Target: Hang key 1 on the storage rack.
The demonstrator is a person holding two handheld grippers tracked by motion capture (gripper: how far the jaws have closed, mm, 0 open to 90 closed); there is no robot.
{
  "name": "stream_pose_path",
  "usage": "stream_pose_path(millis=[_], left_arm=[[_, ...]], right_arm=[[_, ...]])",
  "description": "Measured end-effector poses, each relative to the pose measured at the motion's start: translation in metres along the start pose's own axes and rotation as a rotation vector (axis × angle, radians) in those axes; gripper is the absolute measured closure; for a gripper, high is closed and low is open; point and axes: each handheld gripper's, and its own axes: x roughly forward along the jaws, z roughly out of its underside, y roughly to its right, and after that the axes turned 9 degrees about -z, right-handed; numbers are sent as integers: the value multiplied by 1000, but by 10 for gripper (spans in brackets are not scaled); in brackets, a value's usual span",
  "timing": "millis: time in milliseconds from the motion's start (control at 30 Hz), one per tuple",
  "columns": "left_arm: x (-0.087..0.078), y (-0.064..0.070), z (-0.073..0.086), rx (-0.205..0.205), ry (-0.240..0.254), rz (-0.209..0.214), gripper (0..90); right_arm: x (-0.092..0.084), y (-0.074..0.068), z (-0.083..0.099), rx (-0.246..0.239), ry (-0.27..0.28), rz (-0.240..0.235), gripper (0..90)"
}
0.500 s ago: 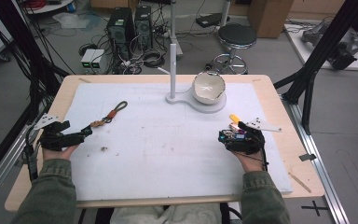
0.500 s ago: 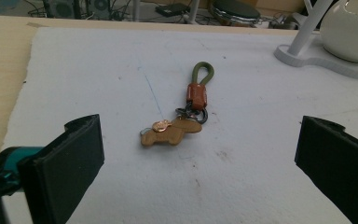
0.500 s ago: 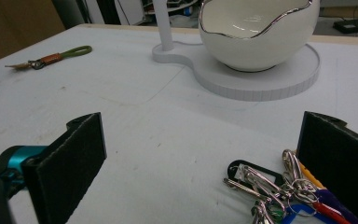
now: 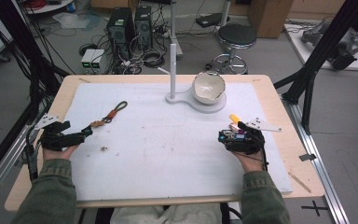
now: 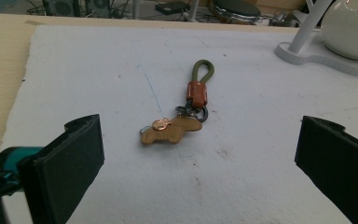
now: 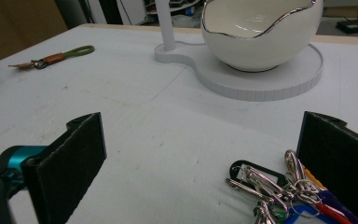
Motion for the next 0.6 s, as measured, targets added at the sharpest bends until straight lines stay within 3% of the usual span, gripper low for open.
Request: stream_pose_path(millis=[600], left_arm=[[6,6,2,17,-36,2,17]], right_arm=[[0,0,0,-4,2,-1,7]])
